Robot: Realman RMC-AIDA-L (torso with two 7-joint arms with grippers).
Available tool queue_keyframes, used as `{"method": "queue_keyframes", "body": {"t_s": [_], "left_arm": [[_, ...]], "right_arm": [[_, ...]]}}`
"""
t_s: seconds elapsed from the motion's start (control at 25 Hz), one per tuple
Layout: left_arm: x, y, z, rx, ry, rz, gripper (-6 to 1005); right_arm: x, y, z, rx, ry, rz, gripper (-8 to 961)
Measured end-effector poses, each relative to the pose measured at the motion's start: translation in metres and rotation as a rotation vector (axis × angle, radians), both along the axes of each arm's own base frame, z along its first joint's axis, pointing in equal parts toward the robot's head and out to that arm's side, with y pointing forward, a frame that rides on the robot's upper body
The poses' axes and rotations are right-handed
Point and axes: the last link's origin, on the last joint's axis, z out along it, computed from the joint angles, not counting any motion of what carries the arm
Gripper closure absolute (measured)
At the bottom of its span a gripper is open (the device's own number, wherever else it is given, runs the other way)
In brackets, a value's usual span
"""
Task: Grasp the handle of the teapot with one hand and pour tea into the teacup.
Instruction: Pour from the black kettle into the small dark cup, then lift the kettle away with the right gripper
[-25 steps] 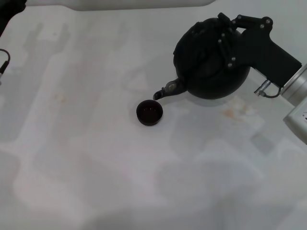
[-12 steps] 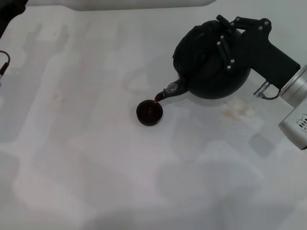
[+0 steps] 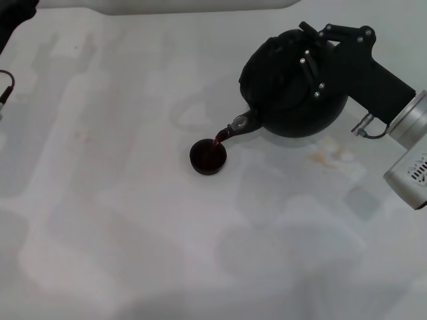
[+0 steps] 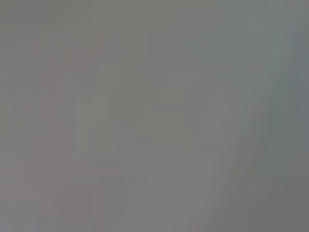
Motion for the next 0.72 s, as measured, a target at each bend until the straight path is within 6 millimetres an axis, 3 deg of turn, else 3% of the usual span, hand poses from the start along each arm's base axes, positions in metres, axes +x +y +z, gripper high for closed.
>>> {"method": "queue_keyframes", "body": {"t_s": [0.72], "left_arm": [[-0.0008,-0.0012,-0.0017,-0.006,-0.005,0.004,224]], "right_arm": [[-0.0012,0.0003,0.0009,0.005,0.002,0.008,839]]}}
